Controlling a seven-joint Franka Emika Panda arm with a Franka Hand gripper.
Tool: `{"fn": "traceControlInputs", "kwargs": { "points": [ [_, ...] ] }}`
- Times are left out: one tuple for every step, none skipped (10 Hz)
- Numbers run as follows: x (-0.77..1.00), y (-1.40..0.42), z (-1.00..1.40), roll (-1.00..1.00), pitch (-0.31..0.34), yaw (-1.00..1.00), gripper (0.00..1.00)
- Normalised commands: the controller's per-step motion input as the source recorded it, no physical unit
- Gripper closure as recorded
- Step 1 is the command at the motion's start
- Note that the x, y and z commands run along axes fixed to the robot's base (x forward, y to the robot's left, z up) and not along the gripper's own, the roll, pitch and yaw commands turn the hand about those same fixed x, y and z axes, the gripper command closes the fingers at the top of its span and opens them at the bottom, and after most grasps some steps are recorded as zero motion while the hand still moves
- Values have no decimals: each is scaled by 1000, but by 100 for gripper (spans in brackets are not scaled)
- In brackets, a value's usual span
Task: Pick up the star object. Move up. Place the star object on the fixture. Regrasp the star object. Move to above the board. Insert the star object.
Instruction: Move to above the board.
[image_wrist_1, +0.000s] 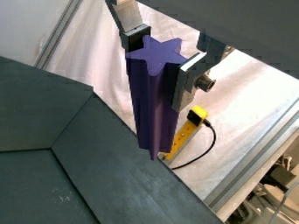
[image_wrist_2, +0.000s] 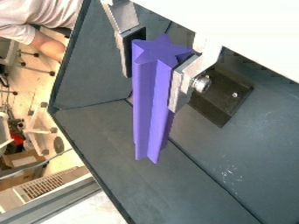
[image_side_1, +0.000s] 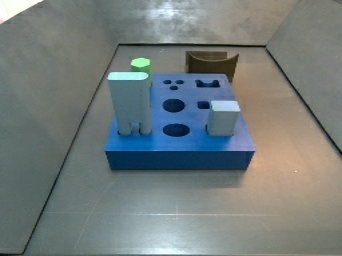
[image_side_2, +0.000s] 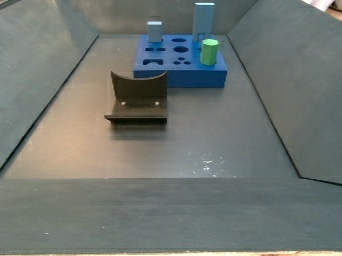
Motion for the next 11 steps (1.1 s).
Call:
{"fn": "traceControlInputs", "kwargs": {
  "points": [
    [-380,-1000,-63,-1000,72,-106,100],
    [-382,-1000,-51,-1000,61,-105,100],
    [-394,-1000,-49,-1000,61,-101,100],
    [-404,-1000,-63,-1000,59,-96,100],
    [-410,-1000,-53,-1000,62,-95,100],
    [-422,-1000,-54,-1000,64,-88,100],
    [-428,-1000,-61,-1000,64,-87,100],
    [-450,-1000,-46,-1000,63,-79,100],
    [-470,-1000,-58,-1000,58,-75,100],
    [-325,-620,-28,-1000,48,-65,100],
    [-244,-427,-20,-974,40,-62,100]
  ]
}}
